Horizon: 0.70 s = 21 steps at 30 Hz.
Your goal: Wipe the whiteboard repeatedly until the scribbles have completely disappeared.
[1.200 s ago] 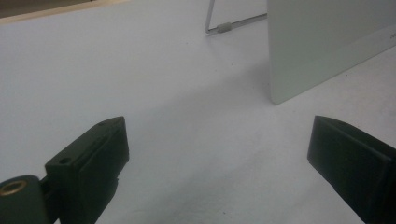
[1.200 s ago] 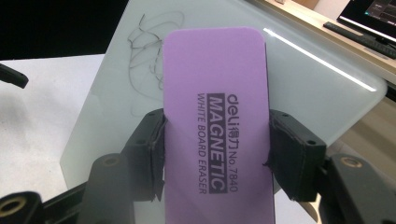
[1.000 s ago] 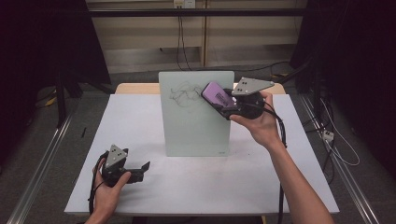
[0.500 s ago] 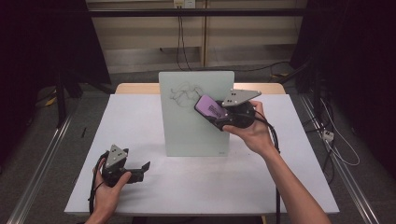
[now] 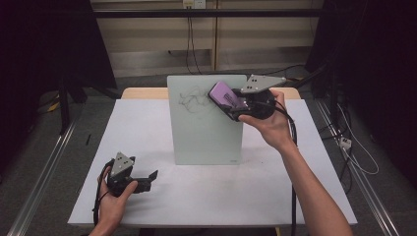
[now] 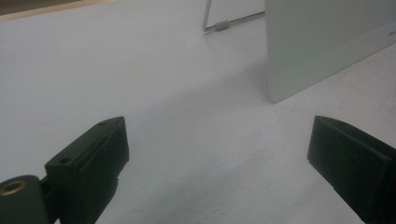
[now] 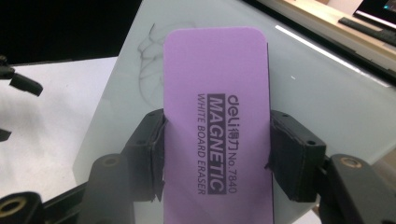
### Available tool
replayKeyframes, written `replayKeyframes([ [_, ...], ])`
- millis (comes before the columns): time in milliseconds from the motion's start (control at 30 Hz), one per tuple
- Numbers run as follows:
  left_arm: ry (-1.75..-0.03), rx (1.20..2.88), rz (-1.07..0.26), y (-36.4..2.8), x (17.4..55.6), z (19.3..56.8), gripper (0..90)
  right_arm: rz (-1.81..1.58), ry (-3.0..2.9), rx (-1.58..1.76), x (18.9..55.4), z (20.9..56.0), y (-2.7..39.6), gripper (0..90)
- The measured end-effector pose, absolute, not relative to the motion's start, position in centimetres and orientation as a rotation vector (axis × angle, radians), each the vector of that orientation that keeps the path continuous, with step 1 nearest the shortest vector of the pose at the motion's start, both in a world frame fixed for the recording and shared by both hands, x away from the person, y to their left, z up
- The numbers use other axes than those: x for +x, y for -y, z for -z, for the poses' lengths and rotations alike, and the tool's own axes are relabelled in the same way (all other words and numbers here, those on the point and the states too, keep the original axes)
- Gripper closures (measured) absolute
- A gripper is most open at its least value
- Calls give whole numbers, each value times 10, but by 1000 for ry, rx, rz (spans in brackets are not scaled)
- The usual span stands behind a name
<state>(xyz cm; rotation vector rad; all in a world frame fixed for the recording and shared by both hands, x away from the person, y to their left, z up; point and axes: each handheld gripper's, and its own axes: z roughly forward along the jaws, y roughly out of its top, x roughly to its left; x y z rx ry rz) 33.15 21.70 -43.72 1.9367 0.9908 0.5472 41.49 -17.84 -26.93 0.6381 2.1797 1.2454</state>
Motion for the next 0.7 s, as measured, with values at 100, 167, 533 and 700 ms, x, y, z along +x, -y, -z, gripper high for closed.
replayKeyframes([
  [100, -988, 1935, -546, -217, 331, 437, 54, -1239, -2177, 636, 415, 270, 176, 419],
  [167, -989, 1936, -546, -217, 331, 438, 55, -1242, -2183, 637, 414, 273, 174, 419],
  [533, -980, 1950, -545, -215, 332, 438, 55, -1228, -2258, 600, 408, 302, 154, 418],
  [700, -979, 1953, -545, -215, 332, 437, 55, -1204, -2304, 583, 404, 317, 143, 418],
])
